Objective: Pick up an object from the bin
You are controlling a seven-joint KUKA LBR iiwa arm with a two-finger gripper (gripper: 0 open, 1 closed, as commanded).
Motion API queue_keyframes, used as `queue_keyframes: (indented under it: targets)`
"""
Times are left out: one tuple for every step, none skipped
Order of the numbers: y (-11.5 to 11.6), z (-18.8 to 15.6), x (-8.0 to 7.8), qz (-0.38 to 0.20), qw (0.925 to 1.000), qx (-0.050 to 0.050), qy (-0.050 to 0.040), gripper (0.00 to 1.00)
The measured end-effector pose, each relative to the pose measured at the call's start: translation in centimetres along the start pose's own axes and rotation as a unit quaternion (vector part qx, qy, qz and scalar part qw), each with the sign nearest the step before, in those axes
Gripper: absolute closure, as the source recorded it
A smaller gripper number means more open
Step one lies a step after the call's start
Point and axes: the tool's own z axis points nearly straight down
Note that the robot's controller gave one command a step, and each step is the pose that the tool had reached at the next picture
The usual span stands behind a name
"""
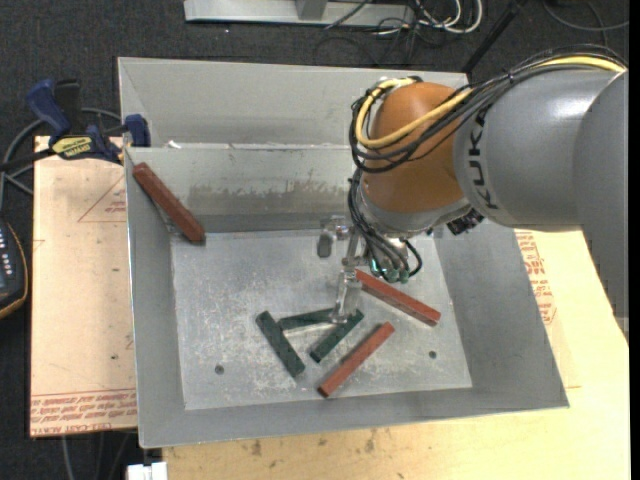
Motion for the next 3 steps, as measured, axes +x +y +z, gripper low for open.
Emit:
queue_keyframes:
  targets:
    - [-0.9, 7.7, 4.0, 0.083, 0.9965, -0.001, -0.0009, 0.00]
    - [-0.8, 7.0, 3.6, 0.083, 0.9965, -0.002, -0.0078, 1.00]
    - [3.0, -9.2, 2.1, 0.044, 0.9990, -0.001, -0.0089, 1.00]
